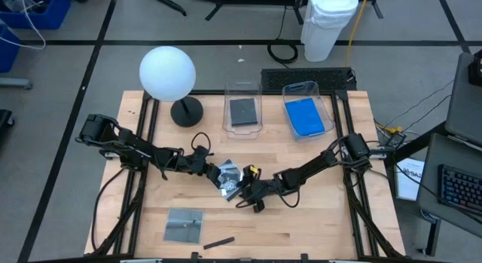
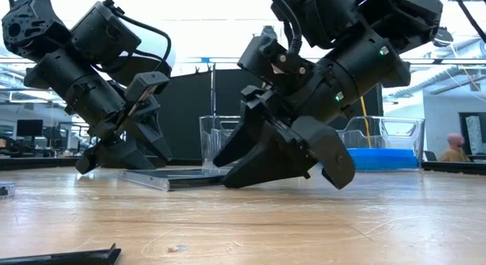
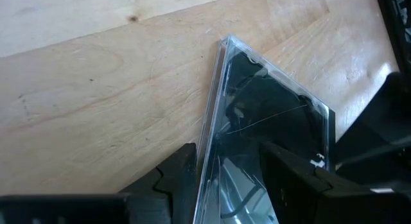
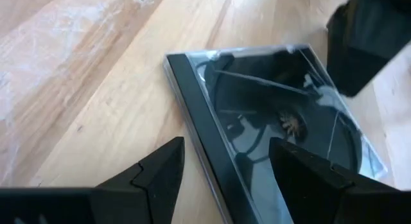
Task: Pick & place jewel cases by type
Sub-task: Put the top black CD case into the left transparent bin, then put the bottom black CD case into the left transparent bin
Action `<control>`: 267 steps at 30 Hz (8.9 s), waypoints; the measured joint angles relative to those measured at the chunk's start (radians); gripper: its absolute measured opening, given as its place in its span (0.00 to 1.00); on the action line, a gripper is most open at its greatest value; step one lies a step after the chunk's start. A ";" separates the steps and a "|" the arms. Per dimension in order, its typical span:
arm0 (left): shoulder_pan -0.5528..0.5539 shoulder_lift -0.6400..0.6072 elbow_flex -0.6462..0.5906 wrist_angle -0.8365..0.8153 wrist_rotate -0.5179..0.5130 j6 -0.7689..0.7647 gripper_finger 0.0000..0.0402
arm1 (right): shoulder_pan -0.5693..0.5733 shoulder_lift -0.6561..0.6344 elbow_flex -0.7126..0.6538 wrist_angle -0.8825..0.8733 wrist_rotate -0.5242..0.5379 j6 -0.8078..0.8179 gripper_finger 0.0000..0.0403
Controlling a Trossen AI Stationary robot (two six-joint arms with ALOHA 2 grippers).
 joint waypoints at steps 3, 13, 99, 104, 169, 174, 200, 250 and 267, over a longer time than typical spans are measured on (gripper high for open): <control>0.000 0.000 0.000 0.000 -0.001 0.000 0.43 | -0.013 0.018 0.000 0.010 -0.005 -0.041 0.56; 0.001 -0.001 0.000 0.000 0.003 0.026 0.44 | -0.059 0.022 -0.002 0.040 0.058 -0.123 0.56; 0.087 -0.220 0.000 0.061 -0.040 0.208 0.43 | -0.099 -0.071 0.034 0.262 0.194 -0.350 0.56; 0.087 -0.219 0.000 -0.030 -0.022 0.160 0.43 | -0.099 -0.072 0.034 0.269 0.195 -0.351 0.56; -0.154 -0.628 0.000 -0.647 -0.272 0.360 0.44 | -0.220 -0.432 -0.388 0.221 -0.203 0.222 0.50; -0.071 -0.545 0.000 -0.689 -0.218 0.219 0.44 | -0.328 -0.248 -0.232 0.196 -0.280 0.183 0.50; -0.431 -0.314 0.135 -0.585 0.356 -0.198 0.44 | -0.138 -0.165 -0.142 0.183 -0.466 0.114 0.50; -0.204 0.023 0.598 -1.044 0.197 0.431 0.19 | -0.109 -0.130 -0.170 0.173 -0.233 -0.235 0.50; -0.323 0.013 0.310 -1.108 0.156 -0.082 0.33 | -0.152 0.000 -0.110 0.246 -0.229 -0.447 0.50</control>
